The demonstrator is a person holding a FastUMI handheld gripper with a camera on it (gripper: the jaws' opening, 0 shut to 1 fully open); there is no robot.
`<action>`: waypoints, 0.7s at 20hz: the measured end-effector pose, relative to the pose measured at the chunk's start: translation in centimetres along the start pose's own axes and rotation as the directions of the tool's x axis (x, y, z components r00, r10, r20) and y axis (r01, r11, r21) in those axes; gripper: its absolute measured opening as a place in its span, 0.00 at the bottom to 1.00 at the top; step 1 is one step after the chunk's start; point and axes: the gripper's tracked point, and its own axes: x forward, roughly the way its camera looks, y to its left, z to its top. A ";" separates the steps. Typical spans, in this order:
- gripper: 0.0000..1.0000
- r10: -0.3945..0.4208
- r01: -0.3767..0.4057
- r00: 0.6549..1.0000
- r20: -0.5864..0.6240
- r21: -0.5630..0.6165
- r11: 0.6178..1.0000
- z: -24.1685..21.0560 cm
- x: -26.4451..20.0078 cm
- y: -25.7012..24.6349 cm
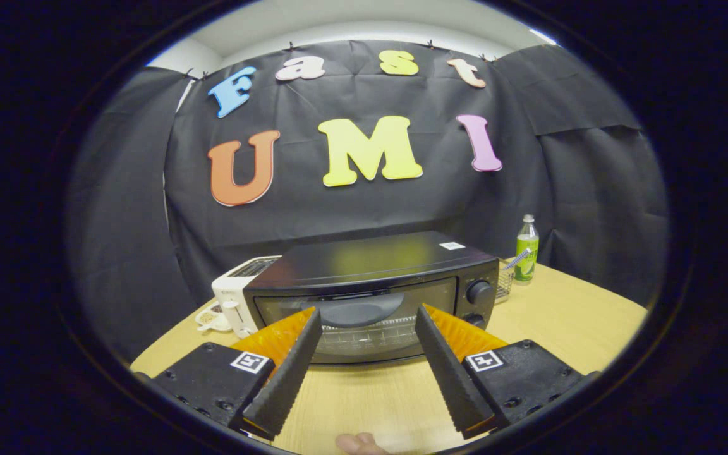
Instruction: Open the toaster oven, put the food inside, and close the toaster oven door.
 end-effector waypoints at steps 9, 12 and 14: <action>0.98 -0.009 0.013 0.999 0.042 -0.097 0.995 7.2 -10.4 -0.5; 0.98 -0.028 0.033 0.998 0.060 -0.088 0.996 10.1 -14.1 -1.5; 0.98 0.020 -0.014 0.996 0.086 -0.072 0.997 12.1 -16.8 -1.1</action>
